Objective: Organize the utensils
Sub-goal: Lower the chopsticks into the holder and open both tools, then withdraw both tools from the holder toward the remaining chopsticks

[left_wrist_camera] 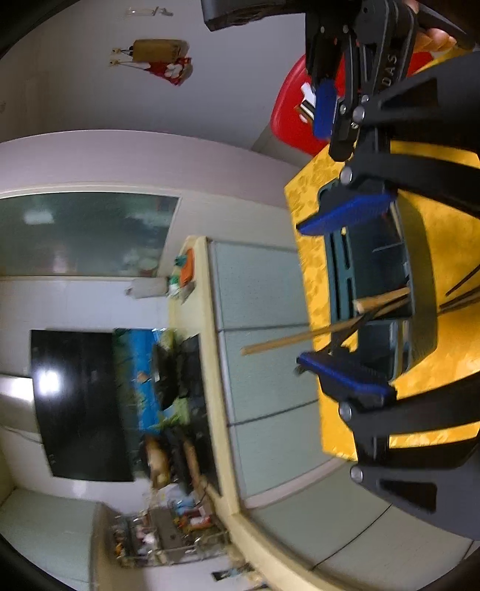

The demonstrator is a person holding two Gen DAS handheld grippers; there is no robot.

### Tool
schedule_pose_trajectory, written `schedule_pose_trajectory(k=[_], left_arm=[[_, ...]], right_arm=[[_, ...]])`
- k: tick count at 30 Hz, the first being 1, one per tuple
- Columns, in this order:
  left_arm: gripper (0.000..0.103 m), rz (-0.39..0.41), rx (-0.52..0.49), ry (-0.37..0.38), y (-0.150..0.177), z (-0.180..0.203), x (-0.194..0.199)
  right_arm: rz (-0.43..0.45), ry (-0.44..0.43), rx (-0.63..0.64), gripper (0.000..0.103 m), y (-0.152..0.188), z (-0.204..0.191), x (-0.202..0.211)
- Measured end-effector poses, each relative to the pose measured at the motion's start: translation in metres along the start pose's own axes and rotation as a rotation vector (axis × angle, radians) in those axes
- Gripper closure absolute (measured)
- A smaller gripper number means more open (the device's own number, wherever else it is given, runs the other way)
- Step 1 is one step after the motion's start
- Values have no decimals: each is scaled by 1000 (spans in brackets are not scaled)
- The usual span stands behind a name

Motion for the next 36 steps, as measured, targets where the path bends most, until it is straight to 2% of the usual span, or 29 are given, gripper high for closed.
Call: schedule_pose_trajectory(k=[10, 20, 24, 26, 29, 36], left_arm=[[27, -3, 47, -2, 8, -12, 20], [24, 22, 10, -55, 30, -8, 51], [24, 9, 6, -69, 48, -6, 60], [24, -4, 4, -75, 60, -5, 63], [24, -21, 0, -84, 82, -4, 69], [24, -105, 18, -89, 149, -3, 77]], right_arm=[[49, 4, 7, 60, -1, -1, 12], [111, 20, -6, 60, 17, 7, 30], [146, 18, -13, 58, 30, 12, 42], [166, 25, -10, 53, 38, 14, 48], [187, 34, 1, 51, 57, 18, 54], [159, 7, -2, 51, 121, 25, 51]])
Point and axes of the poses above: each gripper's, at about its wrist camera, not at the fingertips, and x roughly against the way its jaws point, z to its right, y to its underside, the point moved 9 cm from there along -x, roughly the way its jaws point, and after that the axes turned 8 degrees about -x, right-handed, at the moved point
